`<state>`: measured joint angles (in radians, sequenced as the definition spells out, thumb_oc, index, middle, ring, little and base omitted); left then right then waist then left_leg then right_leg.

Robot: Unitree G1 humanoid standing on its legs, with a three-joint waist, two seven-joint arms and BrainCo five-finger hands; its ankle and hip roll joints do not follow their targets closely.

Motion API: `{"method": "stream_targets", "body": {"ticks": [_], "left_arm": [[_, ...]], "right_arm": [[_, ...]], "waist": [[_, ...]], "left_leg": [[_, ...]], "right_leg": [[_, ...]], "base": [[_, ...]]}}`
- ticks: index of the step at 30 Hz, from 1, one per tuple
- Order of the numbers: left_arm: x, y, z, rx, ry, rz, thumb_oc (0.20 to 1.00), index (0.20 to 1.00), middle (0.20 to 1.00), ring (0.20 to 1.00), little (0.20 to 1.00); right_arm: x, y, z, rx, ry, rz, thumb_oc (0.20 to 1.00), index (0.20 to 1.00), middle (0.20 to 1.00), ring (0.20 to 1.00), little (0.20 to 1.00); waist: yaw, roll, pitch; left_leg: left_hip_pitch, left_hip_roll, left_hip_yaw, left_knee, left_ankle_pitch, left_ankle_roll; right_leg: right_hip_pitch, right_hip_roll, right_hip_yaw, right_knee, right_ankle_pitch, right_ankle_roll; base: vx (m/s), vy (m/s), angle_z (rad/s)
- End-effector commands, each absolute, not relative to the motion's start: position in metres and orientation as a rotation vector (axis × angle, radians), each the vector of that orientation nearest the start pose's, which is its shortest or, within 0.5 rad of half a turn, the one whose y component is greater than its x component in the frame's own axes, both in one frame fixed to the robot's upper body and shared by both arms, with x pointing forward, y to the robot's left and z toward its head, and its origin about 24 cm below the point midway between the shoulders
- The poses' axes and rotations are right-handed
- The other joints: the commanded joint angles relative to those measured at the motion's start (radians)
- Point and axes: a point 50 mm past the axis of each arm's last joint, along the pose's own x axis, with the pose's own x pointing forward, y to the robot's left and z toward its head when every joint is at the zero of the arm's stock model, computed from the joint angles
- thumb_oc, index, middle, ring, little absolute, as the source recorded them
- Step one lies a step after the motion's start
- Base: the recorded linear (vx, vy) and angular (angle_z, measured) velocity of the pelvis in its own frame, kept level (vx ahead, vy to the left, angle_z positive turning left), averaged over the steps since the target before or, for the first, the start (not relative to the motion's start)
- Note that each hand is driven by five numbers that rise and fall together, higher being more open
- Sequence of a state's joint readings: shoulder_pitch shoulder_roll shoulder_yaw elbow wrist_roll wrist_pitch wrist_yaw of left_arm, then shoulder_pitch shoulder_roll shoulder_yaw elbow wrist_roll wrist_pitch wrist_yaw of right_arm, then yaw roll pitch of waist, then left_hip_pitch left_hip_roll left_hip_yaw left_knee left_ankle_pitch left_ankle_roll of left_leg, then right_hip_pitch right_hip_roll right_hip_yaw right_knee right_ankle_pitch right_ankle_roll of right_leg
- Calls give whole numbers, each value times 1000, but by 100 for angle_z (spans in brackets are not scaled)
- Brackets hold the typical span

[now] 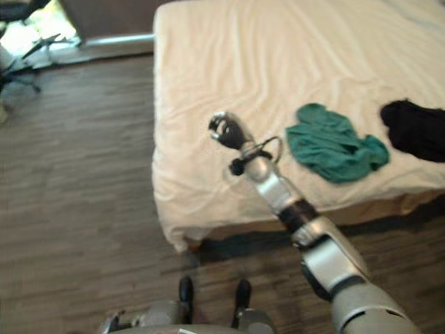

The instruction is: Tidy up the quilt and then pick up the clothes from the bed and put them into the laundry hamper.

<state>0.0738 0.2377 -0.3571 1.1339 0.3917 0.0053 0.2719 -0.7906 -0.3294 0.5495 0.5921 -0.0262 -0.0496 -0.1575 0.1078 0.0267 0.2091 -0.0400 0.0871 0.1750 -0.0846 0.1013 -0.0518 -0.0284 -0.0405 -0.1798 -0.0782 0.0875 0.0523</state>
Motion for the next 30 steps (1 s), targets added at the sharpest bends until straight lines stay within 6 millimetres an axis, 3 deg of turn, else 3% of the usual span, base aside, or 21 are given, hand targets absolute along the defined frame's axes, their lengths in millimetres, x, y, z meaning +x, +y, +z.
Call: {"method": "stream_targets", "body": {"ticks": [1, 4, 7, 9, 10, 11, 14, 16, 17, 18, 19, 20, 21, 22, 24, 25, 27, 28, 30], "left_arm": [[130, 209, -149, 915, 914, -208, 1000, 1000, 1000, 1000, 1000], [143, 202, -147, 959, 869, -250, 1000, 1000, 1000, 1000, 1000], [143, 204, -147, 970, 874, -259, 1000, 1000, 1000, 1000, 1000], [141, 205, -147, 975, 883, -267, 1000, 1000, 1000, 1000, 1000], [138, 210, -149, 991, 910, -276, 1000, 1000, 1000, 1000, 1000], [137, 212, -149, 997, 917, -282, 1000, 1000, 1000, 1000, 1000], [132, 216, -150, 1022, 932, -307, 1000, 1000, 1000, 1000, 1000], [122, 224, -152, 1058, 967, -342, 1000, 1000, 1000, 1000, 1000], [122, 224, -152, 1057, 967, -343, 1000, 1000, 1000, 1000, 1000], [117, 228, -153, 1061, 991, -343, 1000, 1000, 1000, 1000, 1000], [117, 227, -153, 1060, 990, -344, 1000, 1000, 1000, 1000, 1000], [117, 228, -153, 1049, 994, -332, 1000, 1000, 1000, 1000, 1000], [122, 228, -152, 1018, 990, -289, 1000, 1000, 1000, 1000, 1000], [122, 227, -152, 1018, 990, -290, 1000, 1000, 1000, 1000, 1000], [137, 221, -148, 944, 956, -211, 1000, 1000, 1000, 1000, 1000], [137, 221, -148, 944, 955, -211, 1000, 1000, 1000, 1000, 1000], [171, 215, -135, 919, 853, -157, 1000, 1000, 1000, 1000, 1000], [187, 212, -127, 942, 794, -160, 1000, 1000, 1000, 1000, 1000], [200, 209, -121, 977, 749, -182, 1000, 1000, 1000, 1000, 1000]], "right_arm": [[380, -87, 83, -540, 34, 281, 200, 200, 200, 200, 200], [357, -76, 28, -522, 234, 335, 200, 200, 200, 200, 200], [313, -71, -32, -547, 432, 457, 200, 200, 200, 200, 200], [302, -70, -44, -542, 476, 485, 200, 200, 200, 200, 200], [278, -66, -64, -510, 535, 573, 200, 200, 200, 200, 200], [268, -63, -69, -460, 554, 611, 200, 200, 200, 200, 200], [259, -51, -58, -373, 476, 725, 200, 200, 200, 200, 200], [255, -38, -20, -193, 304, 886, 200, 200, 200, 200, 200], [255, -39, -20, -193, 306, 885, 200, 200, 200, 200, 200], [262, -42, 20, -95, 129, 912, 200, 200, 200, 200, 200], [262, -42, 21, -95, 131, 911, 200, 200, 200, 200, 200], [266, -46, 39, -51, 51, 901, 200, 200, 200, 200, 200], [275, -61, 72, 1, -98, 818, 200, 200, 200, 200, 200], [275, -62, 72, 0, -98, 817, 200, 200, 200, 200, 200], [295, -84, 103, -63, -267, 609, 200, 200, 200, 200, 200], [295, -83, 103, -64, -268, 608, 200, 200, 200, 200, 200], [320, -101, 113, -213, -300, 414, 200, 200, 200, 200, 200], [332, -111, 108, -232, -258, 324, 200, 200, 200, 200, 200], [344, -129, 87, -264, -132, 200, 200, 200, 200, 200, 200]], "waist": [[29, -14, 88], [34, 15, 95], [23, 33, 90], [19, 36, 88], [8, 37, 84], [1, 35, 83], [-15, 25, 81], [-41, 2, 75], [-41, 4, 75], [-63, -12, 70], [-62, -11, 71], [-73, -17, 69], [-93, -25, 70], [-91, -25, 70], [-109, -22, 87], [-108, -22, 88], [-109, -18, 145], [-108, -13, 168], [-111, -9, 179]], "left_leg": [[98, -3, 0, -3, -118, -41], [69, -9, -18, -3, -107, -45], [53, -14, -30, -3, -106, -47], [52, -15, -31, -3, -106, -47], [52, -15, -34, -3, -108, -49], [54, -17, -33, -3, -109, -49], [59, -15, -26, -3, -114, -50], [75, -11, -5, -3, -124, -52], [76, -11, -4, -3, -124, -52], [88, -6, 13, -3, -132, -53], [90, -6, 14, -3, -133, -53], [92, -4, 21, -3, -136, -53], [98, 0, 42, -3, -142, -52], [98, 0, 43, -3, -142, -52], [94, 0, 62, -3, -143, -46], [94, 0, 64, -3, -143, -46], [-8, 4, 65, 96, -154, -46], [-68, 10, 60, 158, -170, -47], [-135, 17, 58, 226, -188, -48]], "right_leg": [[0, -105, 8, 34, -95, 108], [-14, -112, -6, 31, -93, 110], [-13, -119, -26, 21, -92, 112], [-10, -120, -30, 20, -93, 112], [-6, -124, -36, 18, -95, 113], [-4, -125, -34, 19, -96, 113], [-1, -126, -29, 20, -96, 114], [2, -123, -13, 22, -98, 117], [3, -123, -12, 23, -98, 117], [4, -120, 2, 24, -100, 120], [4, -119, 4, 24, -100, 120], [0, -117, 12, 26, -100, 121], [-16, -112, 36, 34, -102, 123], [-17, -112, 38, 35, -102, 123], [-57, -104, 68, 59, -109, 117], [-59, -104, 69, 61, -110, 117], [-156, -109, 89, 138, -120, 107], [-205, -114, 95, 184, -130, 104], [-260, -120, 96, 227, -138, 102]], "base": [[-21, 14, 27], [-21, 19, 26], [25, 16, 15], [37, 17, 2], [37, 26, 0], [42, 31, 4], [25, 24, 6], [42, 29, -2], [51, 24, -12], [35, 14, -21], [44, 16, -28], [11, 9, -44], [11, 9, -45], [3, 10, -67], [-7, 19, -53], [-128, 3, -35], [-262, -24, -34], [-246, -13, -16], [-168, 9, 4]]}}
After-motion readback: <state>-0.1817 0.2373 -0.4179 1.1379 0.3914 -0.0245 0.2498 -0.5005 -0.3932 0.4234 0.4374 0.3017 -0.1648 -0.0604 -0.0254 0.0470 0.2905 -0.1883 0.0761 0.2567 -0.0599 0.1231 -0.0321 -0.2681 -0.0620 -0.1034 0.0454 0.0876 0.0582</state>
